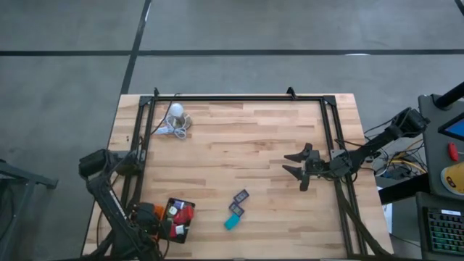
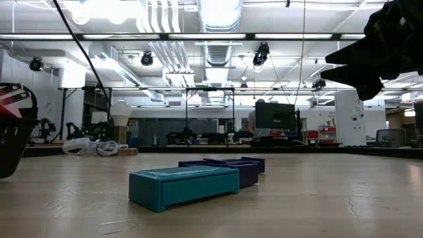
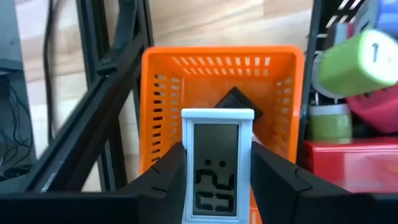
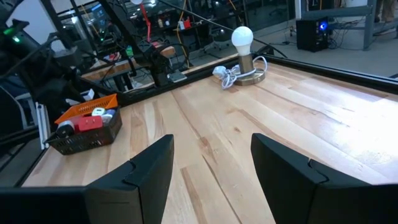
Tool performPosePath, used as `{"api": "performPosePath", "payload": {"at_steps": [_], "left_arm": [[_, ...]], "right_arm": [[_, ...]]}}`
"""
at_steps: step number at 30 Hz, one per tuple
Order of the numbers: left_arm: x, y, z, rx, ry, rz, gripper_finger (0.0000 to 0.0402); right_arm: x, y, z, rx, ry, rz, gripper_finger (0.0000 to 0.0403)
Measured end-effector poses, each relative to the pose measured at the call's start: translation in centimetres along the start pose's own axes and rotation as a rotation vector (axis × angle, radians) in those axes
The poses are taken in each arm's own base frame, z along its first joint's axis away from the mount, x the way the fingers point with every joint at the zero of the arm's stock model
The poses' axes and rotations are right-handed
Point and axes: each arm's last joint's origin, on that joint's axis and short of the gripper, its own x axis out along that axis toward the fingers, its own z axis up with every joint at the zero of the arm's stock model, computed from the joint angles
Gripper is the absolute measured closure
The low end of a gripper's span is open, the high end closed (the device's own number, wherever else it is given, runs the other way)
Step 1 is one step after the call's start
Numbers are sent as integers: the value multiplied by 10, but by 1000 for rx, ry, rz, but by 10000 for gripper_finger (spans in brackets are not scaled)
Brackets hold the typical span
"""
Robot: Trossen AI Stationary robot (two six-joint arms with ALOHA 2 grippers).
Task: Pick & Place Office items
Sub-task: Put the white digital clock into the orange basket
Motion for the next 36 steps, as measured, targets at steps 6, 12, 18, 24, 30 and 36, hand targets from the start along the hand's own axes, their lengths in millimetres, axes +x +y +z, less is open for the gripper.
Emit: {"api": "performPosePath", "payload": {"at_steps": [6, 12, 18, 24, 30, 36], "left_arm": [[13, -4, -4, 11, 30, -17, 252], [22, -6, -5, 43, 39, -31, 251], [36, -9, -7, 63, 54, -56, 250], [48, -11, -8, 82, 60, -75, 250], [48, -11, -8, 92, 62, -78, 250], [48, -11, -8, 93, 62, -78, 250]], "right_arm": [[0, 0, 0, 0, 0, 0, 193], [0, 0, 0, 0, 0, 0, 193], [0, 0, 0, 0, 0, 0, 193], [0, 0, 0, 0, 0, 0, 193], [0, 0, 0, -1, 0, 0, 193], [0, 0, 0, 0, 1, 0, 193]]}}
